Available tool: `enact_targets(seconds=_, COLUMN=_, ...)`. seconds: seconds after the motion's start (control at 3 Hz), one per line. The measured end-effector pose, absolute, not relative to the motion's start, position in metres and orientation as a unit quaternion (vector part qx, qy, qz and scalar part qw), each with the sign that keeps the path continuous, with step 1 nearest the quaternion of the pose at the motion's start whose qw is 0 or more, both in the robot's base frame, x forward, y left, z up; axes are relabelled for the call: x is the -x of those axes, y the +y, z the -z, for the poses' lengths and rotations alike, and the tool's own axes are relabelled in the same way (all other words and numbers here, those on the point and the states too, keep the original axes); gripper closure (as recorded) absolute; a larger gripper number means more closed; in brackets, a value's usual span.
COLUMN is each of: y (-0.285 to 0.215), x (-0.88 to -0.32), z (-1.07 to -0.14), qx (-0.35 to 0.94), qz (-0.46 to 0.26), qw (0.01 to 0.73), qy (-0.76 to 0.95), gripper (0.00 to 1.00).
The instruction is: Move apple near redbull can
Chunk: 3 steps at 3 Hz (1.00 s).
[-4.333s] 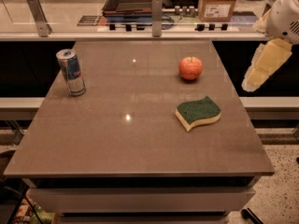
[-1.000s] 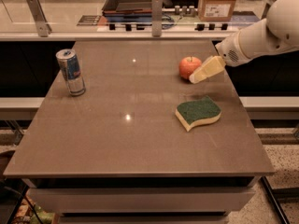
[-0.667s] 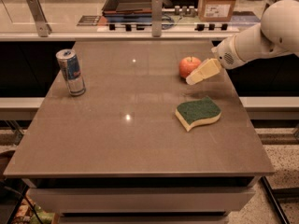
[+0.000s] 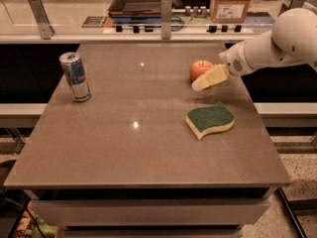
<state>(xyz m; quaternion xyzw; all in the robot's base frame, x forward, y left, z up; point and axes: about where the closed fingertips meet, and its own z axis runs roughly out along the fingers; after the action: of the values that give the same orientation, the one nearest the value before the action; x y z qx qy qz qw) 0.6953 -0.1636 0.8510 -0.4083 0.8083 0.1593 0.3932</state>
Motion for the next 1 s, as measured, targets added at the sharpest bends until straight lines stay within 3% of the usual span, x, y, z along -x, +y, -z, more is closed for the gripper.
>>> enact_targets(seconds=0.67, y=-0.143, x=-0.702, z=-0.843, qx=0.41, qz=-0.189, qw=0.405, qy=0.795, gripper=0.0)
enact_targets(seconds=1.0, y=-0.141, x=-0.702, z=-0.841, qx=0.411, qz=-0.19, qw=0.403, qy=0.795, gripper=0.18)
